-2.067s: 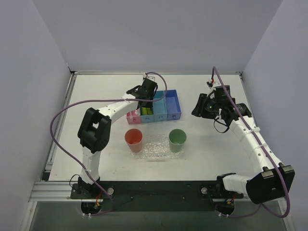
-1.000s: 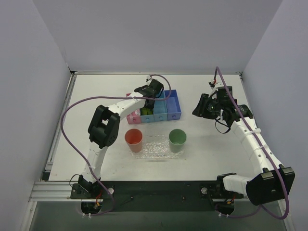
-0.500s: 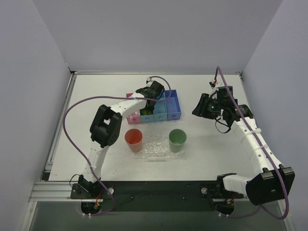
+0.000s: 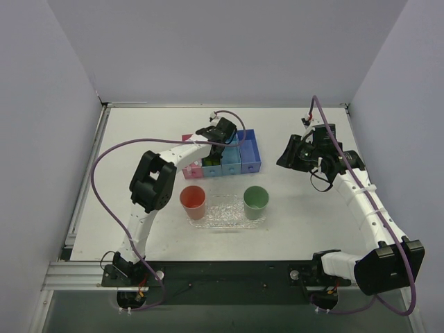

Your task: Prepare toiletry sets of a toothbrush and toothpaste on the tray

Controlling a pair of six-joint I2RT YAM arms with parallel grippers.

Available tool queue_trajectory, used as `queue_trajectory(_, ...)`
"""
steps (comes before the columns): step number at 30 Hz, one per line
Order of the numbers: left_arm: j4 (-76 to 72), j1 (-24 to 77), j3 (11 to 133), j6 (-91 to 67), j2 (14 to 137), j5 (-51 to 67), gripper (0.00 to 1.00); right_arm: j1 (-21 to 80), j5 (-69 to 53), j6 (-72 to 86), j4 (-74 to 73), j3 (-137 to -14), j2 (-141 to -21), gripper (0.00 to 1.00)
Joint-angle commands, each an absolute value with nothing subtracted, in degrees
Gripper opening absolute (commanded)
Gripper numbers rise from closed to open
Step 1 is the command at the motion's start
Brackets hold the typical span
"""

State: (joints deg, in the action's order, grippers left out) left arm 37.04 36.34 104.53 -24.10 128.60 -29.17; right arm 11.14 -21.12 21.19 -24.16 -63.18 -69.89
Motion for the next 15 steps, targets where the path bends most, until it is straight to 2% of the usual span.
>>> queue_trajectory(1,38.41,36.04,103.18,-25.4,129.38,-29.62,0.3,10.46,-21.88,21.62,-23.12,-63.72,-69.7,0.33)
queue_trajectory(3,38.58,36.04,103.18,-25.23,128.85,-29.44,0.14,10.37,-21.8,21.45,-23.11,-63.63,-69.44,0.33)
queue_trajectory(6,38.06,36.12,103.18,-25.05,127.19,-29.53,0.0,10.2,-21.71,21.53,-23.11,-63.54,-69.52,0.33)
queue_trajectory(15,37.88,36.65,105.73,-23.99,121.92,-30.5,0.0,10.19,-21.71,21.62,-23.12,-63.72,-69.52,0.32)
